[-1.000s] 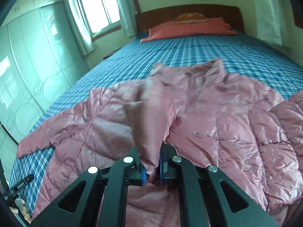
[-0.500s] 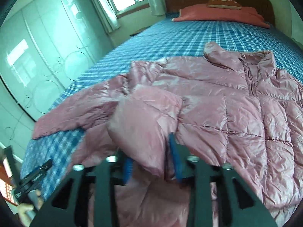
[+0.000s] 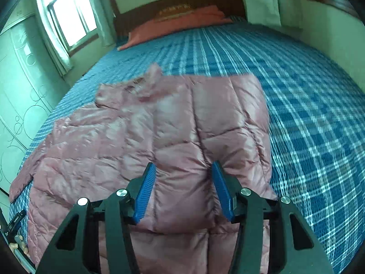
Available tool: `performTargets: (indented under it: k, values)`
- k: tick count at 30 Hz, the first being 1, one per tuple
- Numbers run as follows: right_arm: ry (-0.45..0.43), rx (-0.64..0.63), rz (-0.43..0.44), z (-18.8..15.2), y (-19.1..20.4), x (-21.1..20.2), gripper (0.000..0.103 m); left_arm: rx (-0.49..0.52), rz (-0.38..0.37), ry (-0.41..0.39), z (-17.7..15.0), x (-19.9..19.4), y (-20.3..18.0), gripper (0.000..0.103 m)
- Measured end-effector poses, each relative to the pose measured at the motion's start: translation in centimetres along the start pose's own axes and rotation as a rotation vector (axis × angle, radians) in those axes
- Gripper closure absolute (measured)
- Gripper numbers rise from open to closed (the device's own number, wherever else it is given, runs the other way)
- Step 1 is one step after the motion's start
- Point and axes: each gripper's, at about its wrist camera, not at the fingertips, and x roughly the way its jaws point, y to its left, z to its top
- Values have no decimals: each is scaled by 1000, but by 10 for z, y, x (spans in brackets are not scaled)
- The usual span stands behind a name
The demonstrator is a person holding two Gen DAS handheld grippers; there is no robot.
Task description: Fold large clothes
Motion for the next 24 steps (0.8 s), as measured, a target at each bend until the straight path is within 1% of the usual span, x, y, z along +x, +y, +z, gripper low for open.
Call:
performTargets:
  k: [1, 3, 4, 6, 8, 10, 11, 13, 14, 15, 18, 19, 22, 23, 24]
  values:
    - [6, -5, 1, -3, 0, 6, 52, -1, -2, 0, 0, -1, 0, 12]
    - [-2, -55, -32, 2, 11, 3, 52, 0, -1, 0, 0, 0, 0, 12]
    - [-12, -60, -28, 7, 14, 0, 52, 0, -1, -1, 0, 0, 0, 12]
    - [-66, -49, 1, 23, 19, -11, 52, 0, -1, -1, 0, 0, -1, 12]
    - [-118, -52, -31, 42, 19, -16, 51, 0, -1, -2, 0, -1, -1, 12]
    - [-138, -48, -73, 57, 16, -9, 52, -2, -3, -2, 0, 0, -1, 12]
    - [-137, -40, -104, 63, 13, 0, 52, -1, -2, -3, 0, -1, -2, 12]
    - [-98, -22, -151, 69, 3, 24, 52, 0, -1, -3, 0, 0, -1, 12]
    - [-53, -1, -157, 68, -4, 38, 52, 1, -1, -3, 0, -1, -2, 11]
    - [-31, 16, -144, 67, -9, 48, 51, 1, 0, -4, 0, -1, -2, 11]
    - [-36, -7, -178, 69, -2, 42, 51, 0, -2, -4, 0, -1, -2, 11]
    - [-39, -4, -177, 69, 2, 37, 51, -1, -3, -4, -1, 0, -1, 11]
    - [-83, 21, -177, 61, 9, 21, 50, 3, 2, -6, -1, 0, -2, 11]
    - [-86, 38, -183, 56, 9, 23, 48, 2, 1, -6, 0, -1, -2, 11]
    - [-74, 41, -180, 53, 8, 31, 44, 3, 2, -6, 0, 0, -2, 11]
